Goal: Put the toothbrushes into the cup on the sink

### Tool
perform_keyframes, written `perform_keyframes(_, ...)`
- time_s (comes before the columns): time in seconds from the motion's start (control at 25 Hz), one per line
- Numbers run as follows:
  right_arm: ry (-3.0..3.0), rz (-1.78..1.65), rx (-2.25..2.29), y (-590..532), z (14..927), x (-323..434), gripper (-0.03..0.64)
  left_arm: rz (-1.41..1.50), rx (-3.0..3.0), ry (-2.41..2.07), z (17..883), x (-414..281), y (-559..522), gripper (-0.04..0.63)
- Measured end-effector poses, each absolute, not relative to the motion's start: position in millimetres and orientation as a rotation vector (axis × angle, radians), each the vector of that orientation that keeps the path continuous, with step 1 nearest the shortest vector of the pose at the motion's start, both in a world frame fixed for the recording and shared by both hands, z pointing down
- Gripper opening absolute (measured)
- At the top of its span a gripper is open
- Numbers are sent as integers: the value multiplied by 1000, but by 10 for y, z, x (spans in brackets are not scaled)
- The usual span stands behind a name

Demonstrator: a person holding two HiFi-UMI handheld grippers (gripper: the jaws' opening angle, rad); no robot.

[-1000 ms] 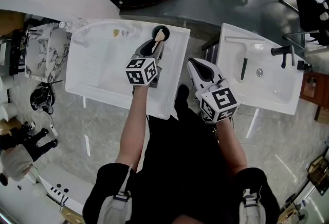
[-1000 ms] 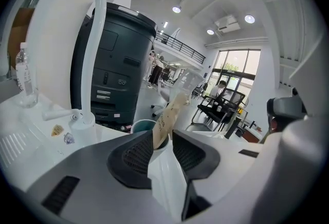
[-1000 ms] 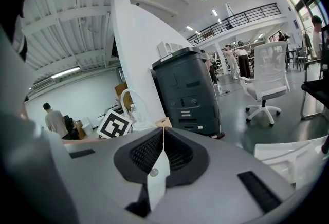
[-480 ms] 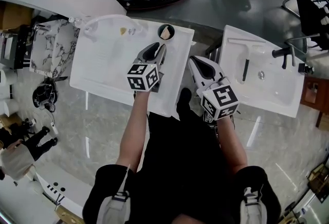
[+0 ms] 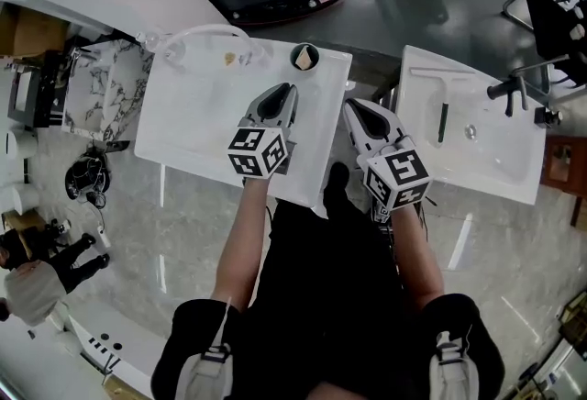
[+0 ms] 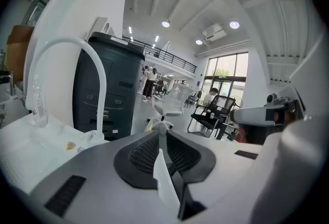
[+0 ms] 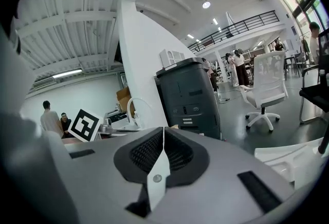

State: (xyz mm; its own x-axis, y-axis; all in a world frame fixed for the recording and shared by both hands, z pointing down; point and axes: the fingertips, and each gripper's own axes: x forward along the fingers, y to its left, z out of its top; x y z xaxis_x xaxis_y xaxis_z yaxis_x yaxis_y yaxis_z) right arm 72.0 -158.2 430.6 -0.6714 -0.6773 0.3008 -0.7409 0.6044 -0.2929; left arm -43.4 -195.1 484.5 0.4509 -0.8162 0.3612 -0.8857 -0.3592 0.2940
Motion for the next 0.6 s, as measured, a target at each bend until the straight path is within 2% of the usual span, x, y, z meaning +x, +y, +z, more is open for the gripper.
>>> perform_keyframes(0.6, -2579, 544, 1401, -1059, 4049, 165, 32, 152, 2425, -1283, 4379, -968, -1342, 15)
